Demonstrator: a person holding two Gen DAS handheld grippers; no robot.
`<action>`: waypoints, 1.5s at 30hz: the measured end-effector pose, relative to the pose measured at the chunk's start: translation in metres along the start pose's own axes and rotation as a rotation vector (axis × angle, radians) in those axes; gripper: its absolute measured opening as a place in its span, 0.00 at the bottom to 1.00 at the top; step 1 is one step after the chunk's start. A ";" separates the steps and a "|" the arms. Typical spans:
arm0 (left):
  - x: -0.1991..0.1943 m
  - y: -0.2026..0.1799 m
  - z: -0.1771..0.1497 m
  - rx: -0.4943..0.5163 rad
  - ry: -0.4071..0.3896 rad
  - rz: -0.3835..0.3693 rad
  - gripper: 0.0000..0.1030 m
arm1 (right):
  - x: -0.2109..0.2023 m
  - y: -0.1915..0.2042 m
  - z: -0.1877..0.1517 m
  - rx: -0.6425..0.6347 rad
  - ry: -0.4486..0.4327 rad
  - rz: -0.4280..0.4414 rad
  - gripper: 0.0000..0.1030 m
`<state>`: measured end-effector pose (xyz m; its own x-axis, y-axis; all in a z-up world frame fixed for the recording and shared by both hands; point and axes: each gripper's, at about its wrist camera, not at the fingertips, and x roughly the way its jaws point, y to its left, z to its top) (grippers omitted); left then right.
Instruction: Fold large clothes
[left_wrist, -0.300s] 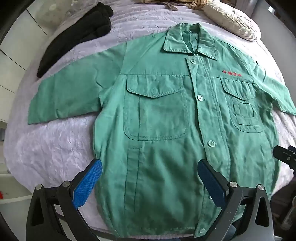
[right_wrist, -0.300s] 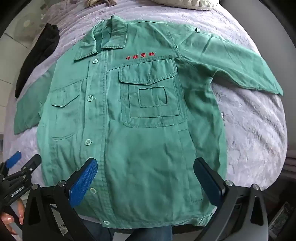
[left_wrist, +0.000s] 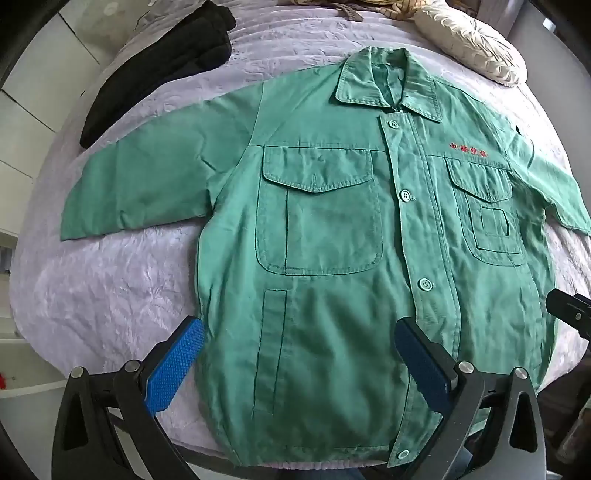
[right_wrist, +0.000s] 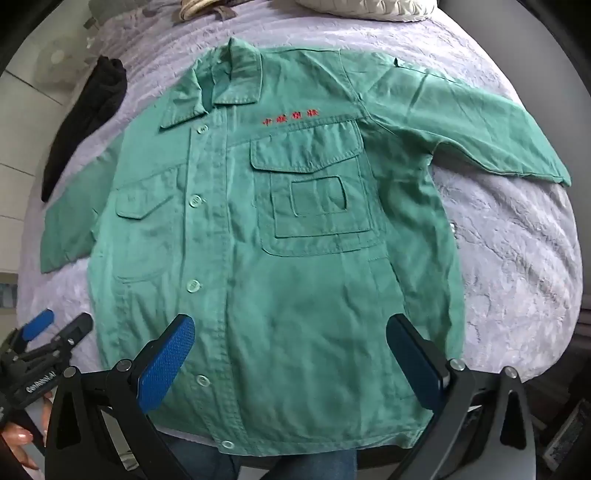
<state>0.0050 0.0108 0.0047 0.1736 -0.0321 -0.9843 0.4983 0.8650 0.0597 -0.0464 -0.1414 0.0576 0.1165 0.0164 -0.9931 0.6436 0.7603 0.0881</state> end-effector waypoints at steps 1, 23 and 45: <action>0.000 0.001 0.000 -0.003 -0.001 0.000 1.00 | -0.008 -0.010 -0.004 -0.004 -0.004 0.020 1.00; -0.003 0.002 0.003 -0.013 0.010 -0.001 1.00 | -0.016 -0.022 -0.006 -0.013 0.025 -0.053 1.00; -0.003 0.004 -0.003 -0.019 0.016 0.007 1.00 | -0.016 -0.019 -0.010 -0.009 0.036 -0.060 1.00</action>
<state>0.0036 0.0163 0.0078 0.1638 -0.0182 -0.9863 0.4810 0.8744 0.0637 -0.0676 -0.1495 0.0714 0.0503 -0.0062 -0.9987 0.6419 0.7663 0.0276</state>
